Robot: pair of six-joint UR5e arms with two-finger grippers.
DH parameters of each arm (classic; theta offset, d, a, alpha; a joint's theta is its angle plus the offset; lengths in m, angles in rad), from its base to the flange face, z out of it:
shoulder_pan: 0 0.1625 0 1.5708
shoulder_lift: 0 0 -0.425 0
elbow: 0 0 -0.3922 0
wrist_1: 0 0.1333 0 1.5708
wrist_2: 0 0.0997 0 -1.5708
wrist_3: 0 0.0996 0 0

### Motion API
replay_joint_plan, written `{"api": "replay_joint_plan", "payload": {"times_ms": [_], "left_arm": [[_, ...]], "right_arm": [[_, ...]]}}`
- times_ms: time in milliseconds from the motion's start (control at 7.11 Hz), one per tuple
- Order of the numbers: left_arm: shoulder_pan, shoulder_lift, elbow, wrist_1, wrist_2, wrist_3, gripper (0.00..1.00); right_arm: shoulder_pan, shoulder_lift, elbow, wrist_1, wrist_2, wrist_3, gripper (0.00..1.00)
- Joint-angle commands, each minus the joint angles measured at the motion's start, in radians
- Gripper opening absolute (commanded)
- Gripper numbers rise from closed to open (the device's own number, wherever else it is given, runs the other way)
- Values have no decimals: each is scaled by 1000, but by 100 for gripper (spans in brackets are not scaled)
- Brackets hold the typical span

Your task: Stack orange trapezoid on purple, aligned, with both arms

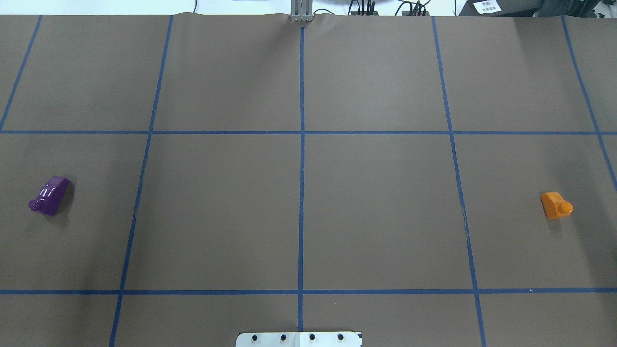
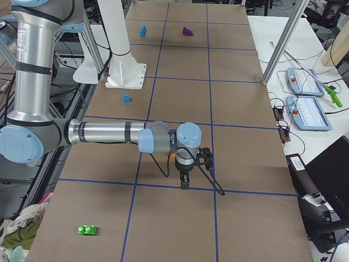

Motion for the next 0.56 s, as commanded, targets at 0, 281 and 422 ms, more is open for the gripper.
{"api": "replay_joint_plan", "payload": {"times_ms": [0, 281, 422], "left_arm": [[0, 18, -15, -1, -6, 0, 100], [0, 20, -10, -4, -9, 0, 100], [0, 20, -15, -6, -9, 2, 100]], "right_arm": [[0, 3, 11, 0, 0, 2, 100], [0, 6, 13, 2, 30, 2, 100], [0, 9, 13, 2, 58, 2, 100]]}}
